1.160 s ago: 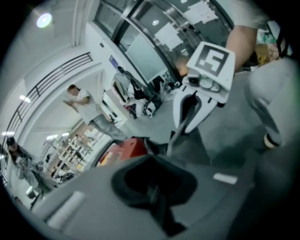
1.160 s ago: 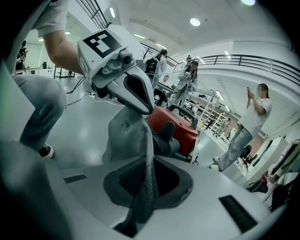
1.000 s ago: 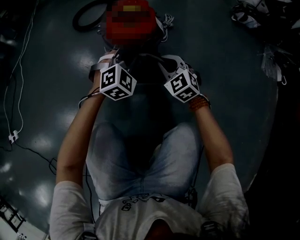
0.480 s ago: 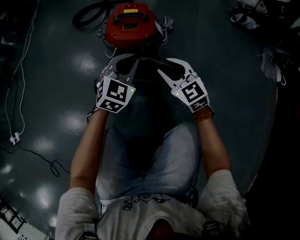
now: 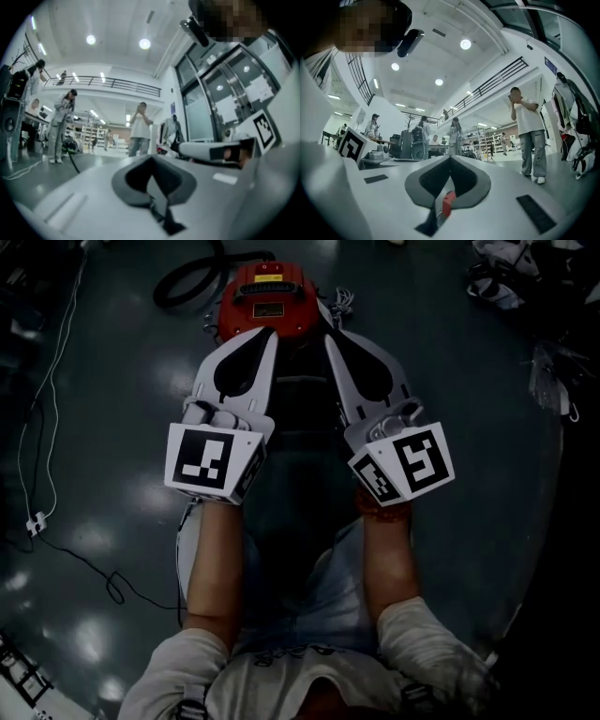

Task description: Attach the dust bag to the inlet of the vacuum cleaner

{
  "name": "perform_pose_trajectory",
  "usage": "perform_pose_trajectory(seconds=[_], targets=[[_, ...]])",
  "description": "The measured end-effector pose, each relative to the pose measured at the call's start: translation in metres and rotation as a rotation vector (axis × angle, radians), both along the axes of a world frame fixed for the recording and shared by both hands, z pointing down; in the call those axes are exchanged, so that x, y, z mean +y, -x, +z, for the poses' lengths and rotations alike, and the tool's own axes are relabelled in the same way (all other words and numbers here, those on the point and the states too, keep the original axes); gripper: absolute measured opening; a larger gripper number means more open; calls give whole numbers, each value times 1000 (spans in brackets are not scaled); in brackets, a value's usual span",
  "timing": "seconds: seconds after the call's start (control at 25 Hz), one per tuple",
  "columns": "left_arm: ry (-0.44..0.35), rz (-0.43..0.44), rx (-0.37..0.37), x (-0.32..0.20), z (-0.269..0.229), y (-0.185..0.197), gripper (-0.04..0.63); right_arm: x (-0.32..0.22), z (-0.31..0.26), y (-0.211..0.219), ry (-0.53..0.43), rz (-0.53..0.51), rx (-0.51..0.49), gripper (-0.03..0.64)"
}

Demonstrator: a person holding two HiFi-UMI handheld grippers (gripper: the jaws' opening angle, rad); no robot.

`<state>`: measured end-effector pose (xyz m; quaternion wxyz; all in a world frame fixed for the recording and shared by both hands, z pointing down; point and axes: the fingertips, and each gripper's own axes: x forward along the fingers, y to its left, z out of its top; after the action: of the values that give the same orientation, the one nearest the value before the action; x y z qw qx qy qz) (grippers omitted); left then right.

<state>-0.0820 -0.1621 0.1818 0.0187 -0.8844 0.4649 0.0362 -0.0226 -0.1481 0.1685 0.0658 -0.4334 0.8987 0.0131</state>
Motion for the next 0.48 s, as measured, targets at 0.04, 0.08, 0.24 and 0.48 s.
perform_pose_trajectory(seconds=[0.04, 0.08, 0.24, 0.48], targets=[[0, -5, -4, 5, 5, 0, 3, 3, 7, 3, 10, 0, 6, 11], [10, -10, -12, 9, 13, 0, 4, 5, 14, 5, 21, 4, 13, 11], [100, -22, -50, 12, 56, 4, 3, 11, 37, 7, 63, 34, 22, 11], [122, -29, -87, 10, 63, 3, 3, 17, 46, 12, 64, 52, 60, 11]])
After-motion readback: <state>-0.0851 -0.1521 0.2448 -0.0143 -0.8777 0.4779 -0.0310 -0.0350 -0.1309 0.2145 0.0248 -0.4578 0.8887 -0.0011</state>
